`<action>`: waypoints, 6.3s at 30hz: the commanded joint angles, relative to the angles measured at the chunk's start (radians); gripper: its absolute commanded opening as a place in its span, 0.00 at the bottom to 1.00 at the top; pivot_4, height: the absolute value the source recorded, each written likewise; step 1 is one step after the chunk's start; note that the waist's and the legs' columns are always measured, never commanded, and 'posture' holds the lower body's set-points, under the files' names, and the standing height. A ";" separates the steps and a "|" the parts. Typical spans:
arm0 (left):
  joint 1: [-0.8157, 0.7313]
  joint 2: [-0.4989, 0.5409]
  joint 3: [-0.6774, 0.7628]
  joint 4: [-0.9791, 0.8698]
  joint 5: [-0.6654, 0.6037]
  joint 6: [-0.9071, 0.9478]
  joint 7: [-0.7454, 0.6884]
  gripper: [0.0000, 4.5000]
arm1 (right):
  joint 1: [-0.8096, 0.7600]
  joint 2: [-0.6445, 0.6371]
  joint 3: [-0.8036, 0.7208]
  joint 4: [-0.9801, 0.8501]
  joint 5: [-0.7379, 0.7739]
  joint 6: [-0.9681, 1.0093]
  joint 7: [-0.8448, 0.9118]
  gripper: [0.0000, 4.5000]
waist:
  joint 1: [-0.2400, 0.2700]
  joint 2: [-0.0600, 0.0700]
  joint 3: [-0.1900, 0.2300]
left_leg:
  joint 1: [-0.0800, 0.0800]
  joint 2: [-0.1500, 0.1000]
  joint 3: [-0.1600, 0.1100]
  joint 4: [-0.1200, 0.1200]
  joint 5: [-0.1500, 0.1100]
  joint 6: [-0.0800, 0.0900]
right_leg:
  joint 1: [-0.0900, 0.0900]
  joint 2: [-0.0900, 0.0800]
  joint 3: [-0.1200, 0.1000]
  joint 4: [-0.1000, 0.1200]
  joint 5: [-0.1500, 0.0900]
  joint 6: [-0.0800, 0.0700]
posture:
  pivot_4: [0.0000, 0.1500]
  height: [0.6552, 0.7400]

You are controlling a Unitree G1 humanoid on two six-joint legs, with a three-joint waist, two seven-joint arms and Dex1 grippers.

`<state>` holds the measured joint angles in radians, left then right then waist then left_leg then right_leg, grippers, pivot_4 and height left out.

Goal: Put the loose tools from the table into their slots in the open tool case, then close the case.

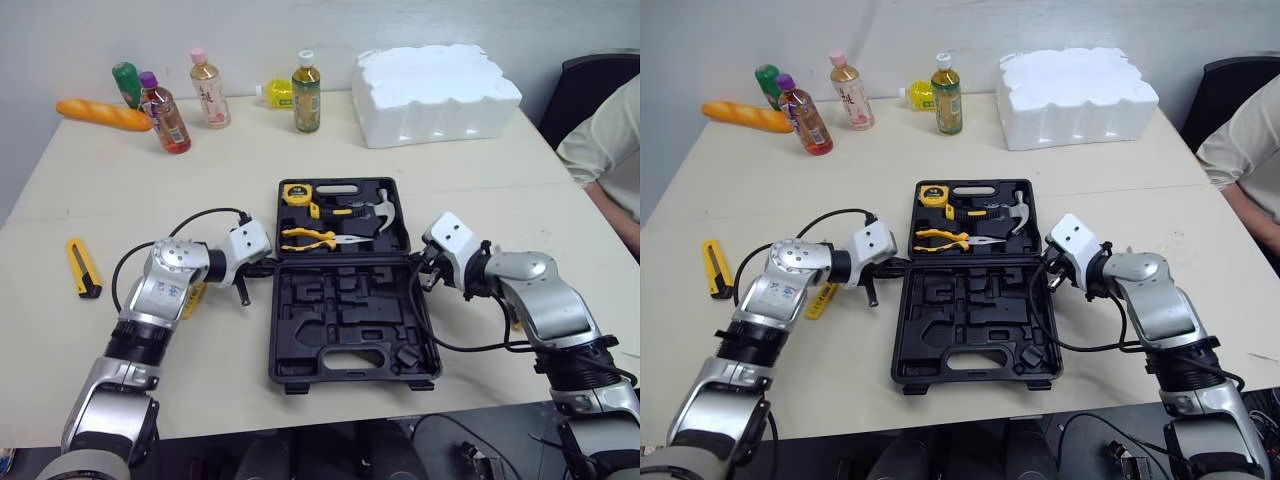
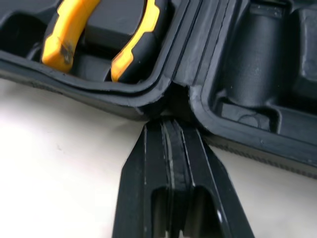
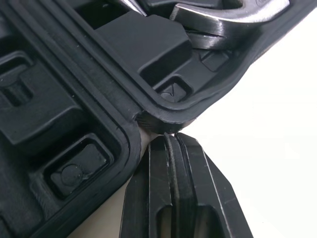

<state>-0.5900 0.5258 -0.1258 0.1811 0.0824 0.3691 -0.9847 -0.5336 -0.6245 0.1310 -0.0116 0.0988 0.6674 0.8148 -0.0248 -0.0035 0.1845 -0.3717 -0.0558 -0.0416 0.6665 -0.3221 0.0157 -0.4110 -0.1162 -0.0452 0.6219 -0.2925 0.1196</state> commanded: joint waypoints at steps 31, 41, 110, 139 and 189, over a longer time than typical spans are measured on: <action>0.779 0.408 0.944 -0.176 -0.578 0.277 -0.231 0.99 | 0.789 -0.350 -1.006 -0.323 0.412 0.213 0.409 1.00 | 0.051 -0.001 -0.004 | 0.005 0.008 -0.003 -0.002 -0.011 0.005 | 0.003 0.001 0.014 -0.014 0.003 -0.010 | 1.00 1.00; 0.778 0.579 1.016 0.436 -0.430 -0.148 -0.136 0.99 | 0.864 -0.419 -1.065 0.031 0.291 -0.065 0.404 1.00 | 0.044 0.000 -0.004 | 0.005 0.009 0.002 -0.003 -0.014 0.006 | 0.001 0.001 0.018 -0.016 0.003 -0.011 | 1.00 1.00; -0.227 0.239 -0.246 -0.272 -0.255 0.158 -0.141 0.25 | 0.492 -0.293 -0.552 -0.784 0.788 0.209 -0.012 1.00 | 0.049 -0.004 -0.002 | 0.003 0.013 0.009 0.002 -0.009 -0.001 | -0.001 0.017 0.014 -0.011 0.005 -0.008 | 1.00 1.00; -0.317 0.067 -0.391 -0.122 -0.027 0.126 -0.204 0.25 | 0.700 -0.257 -0.545 -0.865 0.752 0.136 -0.194 1.00 | 0.051 -0.004 -0.002 | 0.001 0.013 0.009 0.005 -0.009 0.000 | -0.003 0.018 0.026 -0.007 0.006 -0.006 | 1.00 1.00; -0.169 -0.093 -0.325 0.359 0.082 -0.342 -0.137 0.01 | 0.687 -0.243 -0.446 -0.838 0.709 0.125 -0.221 1.00 | 0.066 -0.005 -0.018 | 0.004 0.012 0.008 0.014 -0.013 0.004 | 0.004 0.015 0.026 -0.011 0.006 -0.005 | 1.00 1.00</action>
<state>-0.8028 0.4300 -0.3719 0.4314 0.0407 -0.0097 -1.1659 0.1650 -0.8756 -0.3130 -0.8469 0.8100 0.8048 0.6020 0.0415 -0.0089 0.1668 -0.3663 -0.0441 -0.0334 0.6809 -0.3357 0.0203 -0.4058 -0.1009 -0.0190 0.6110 -0.2860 0.1147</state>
